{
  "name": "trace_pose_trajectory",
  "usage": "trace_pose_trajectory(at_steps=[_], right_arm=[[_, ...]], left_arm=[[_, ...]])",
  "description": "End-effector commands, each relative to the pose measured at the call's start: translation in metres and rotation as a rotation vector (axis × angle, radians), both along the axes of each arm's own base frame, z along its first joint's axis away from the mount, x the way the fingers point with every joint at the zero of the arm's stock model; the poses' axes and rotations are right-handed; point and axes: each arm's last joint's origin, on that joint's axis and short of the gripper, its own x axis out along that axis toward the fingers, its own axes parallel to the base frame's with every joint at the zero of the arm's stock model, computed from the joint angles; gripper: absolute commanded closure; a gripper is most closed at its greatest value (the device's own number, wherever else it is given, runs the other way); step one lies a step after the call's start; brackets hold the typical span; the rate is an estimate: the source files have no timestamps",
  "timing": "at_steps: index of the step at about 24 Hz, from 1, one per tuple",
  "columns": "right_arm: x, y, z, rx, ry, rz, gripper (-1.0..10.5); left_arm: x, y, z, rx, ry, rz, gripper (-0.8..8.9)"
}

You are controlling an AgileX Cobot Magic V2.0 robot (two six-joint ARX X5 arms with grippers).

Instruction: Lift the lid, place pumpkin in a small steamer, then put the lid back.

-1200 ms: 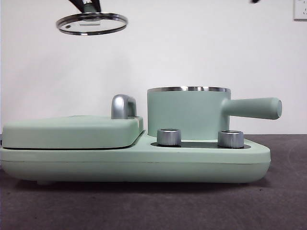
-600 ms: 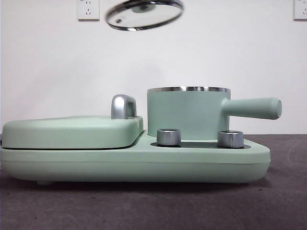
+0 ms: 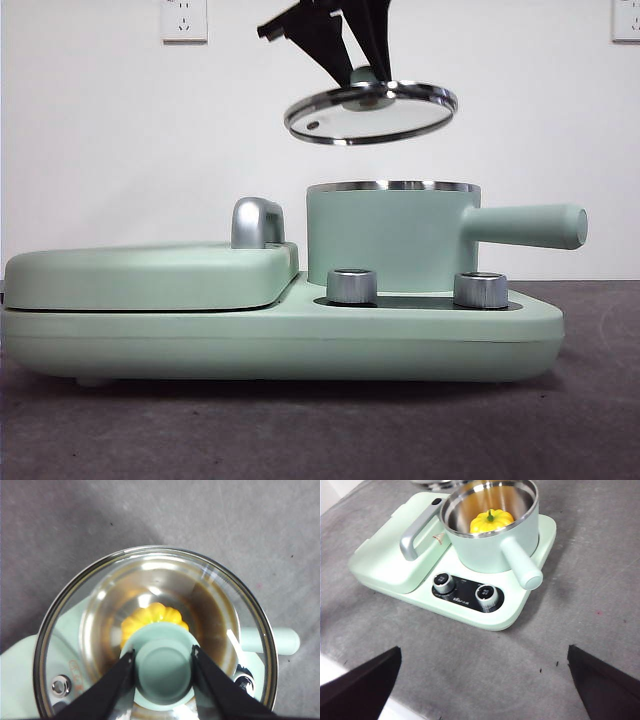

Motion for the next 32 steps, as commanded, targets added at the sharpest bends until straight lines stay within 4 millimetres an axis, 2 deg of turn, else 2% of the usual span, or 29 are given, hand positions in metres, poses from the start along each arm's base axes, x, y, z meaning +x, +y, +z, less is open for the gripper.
trace_pose_trajectory(at_steps=[1,10,32], right_arm=[[0.0,0.0,0.003,0.019,-0.008,-0.005,4.0],[0.0,0.0,0.003,0.022,-0.006,-0.012,4.0],[0.0,0.0,0.003,0.032,-0.005,-0.021,4.0]], left_arm=[[-0.001,-0.015,-0.006,-0.011,-0.014,-0.032,7.99],[0.008,-0.033,-0.033,0.029,0.012,-0.052,7.99],[0.013,-0.045,-0.052,0.098,-0.017,-0.053,7.99]])
